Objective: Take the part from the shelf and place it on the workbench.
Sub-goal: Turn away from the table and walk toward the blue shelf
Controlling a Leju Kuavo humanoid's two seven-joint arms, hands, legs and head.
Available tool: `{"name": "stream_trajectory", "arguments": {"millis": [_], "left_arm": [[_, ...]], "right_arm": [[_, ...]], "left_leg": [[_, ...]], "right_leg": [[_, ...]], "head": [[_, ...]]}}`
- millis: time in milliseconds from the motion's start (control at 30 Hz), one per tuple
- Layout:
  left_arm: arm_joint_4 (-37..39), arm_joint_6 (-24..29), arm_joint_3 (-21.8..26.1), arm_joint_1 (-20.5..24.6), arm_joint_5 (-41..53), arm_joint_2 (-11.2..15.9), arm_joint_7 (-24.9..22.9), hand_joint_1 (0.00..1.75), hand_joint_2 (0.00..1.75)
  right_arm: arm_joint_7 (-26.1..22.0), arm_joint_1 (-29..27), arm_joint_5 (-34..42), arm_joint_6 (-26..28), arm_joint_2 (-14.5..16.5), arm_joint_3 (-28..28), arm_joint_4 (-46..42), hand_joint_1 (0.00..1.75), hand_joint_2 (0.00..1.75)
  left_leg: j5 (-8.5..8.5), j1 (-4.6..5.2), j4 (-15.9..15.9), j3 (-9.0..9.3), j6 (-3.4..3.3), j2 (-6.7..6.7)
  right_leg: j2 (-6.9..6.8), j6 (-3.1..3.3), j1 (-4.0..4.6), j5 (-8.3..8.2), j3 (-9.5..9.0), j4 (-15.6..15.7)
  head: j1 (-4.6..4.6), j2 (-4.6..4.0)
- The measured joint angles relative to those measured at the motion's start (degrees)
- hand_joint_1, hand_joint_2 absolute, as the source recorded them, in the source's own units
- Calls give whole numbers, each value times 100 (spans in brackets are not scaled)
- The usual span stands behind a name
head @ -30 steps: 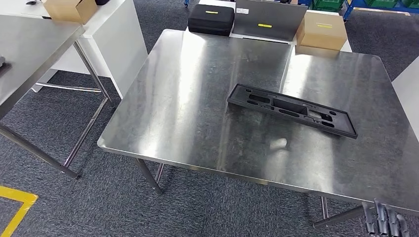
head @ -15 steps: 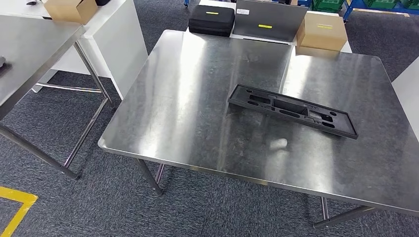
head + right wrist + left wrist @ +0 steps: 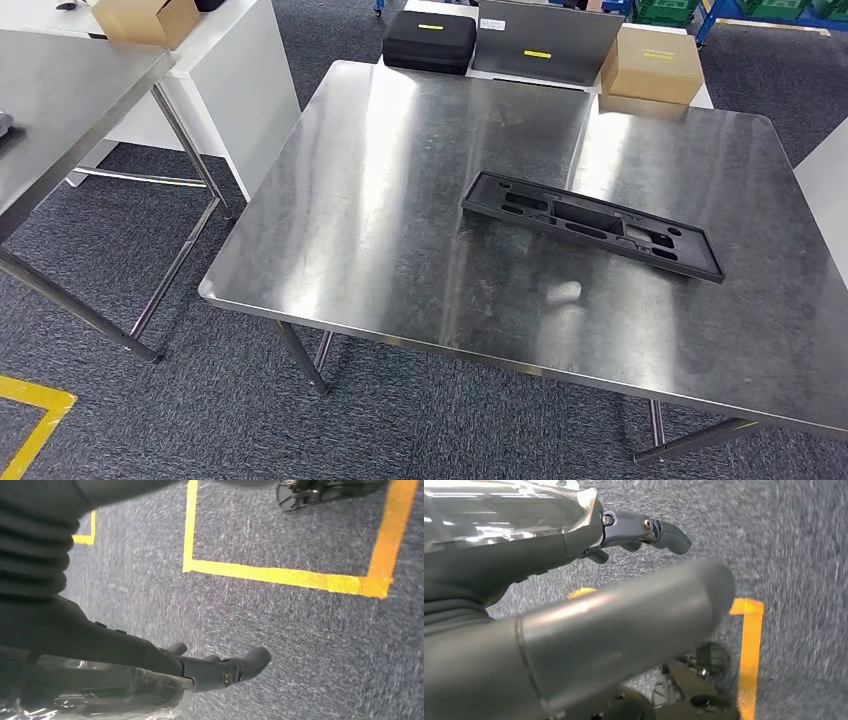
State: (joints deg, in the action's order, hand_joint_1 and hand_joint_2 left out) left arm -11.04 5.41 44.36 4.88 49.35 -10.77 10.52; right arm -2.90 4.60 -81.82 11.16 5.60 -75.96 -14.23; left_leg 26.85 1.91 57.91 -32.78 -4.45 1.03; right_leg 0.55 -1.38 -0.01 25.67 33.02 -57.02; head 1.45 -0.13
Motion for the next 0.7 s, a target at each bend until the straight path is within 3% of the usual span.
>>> {"name": "stream_trajectory", "arguments": {"millis": [33, 167, 500, 633, 700], "left_arm": [[0, -77, -50, 4, 51, 7, -4, 0, 0], [0, -342, -224, 19, 217, 72, 1, 0, 0], [0, -462, -431, -16, 416, 281, 12, 0, 0], [0, -458, -441, -16, 431, 300, 39, 0, 0], [0, -443, -447, -17, 455, 308, 61, 0, 0]], "right_arm": [[10, 20, 27, -20, -3, -39, 25, 0, 0], [113, 66, -34, -86, 16, -117, 110, 0, 175], [333, 82, -263, -74, 89, -22, 175, 0, 175], [356, 82, -282, -74, 95, 24, 184, 0, 0], [373, 83, -332, -74, 100, 43, 187, 0, 87]], "left_leg": [[0, 0, 0, 0, 0, 0], [0, 1, 0, -2, 0, 0], [1, 2, 0, -2, 0, 3], [1, 2, 0, -2, 0, 3], [1, 2, 0, -2, 0, 3]], "right_leg": [[0, 0, 0, 0, 0, 0], [0, 0, -1, 0, -2, 0], [-1, 0, -1, 0, -2, 0], [-1, 0, -2, 0, -2, 0], [-1, 0, -2, 0, -2, 0]], "head": [[-1, 0], [-1, 0], [0, 0], [0, 0], [-1, 0]]}}
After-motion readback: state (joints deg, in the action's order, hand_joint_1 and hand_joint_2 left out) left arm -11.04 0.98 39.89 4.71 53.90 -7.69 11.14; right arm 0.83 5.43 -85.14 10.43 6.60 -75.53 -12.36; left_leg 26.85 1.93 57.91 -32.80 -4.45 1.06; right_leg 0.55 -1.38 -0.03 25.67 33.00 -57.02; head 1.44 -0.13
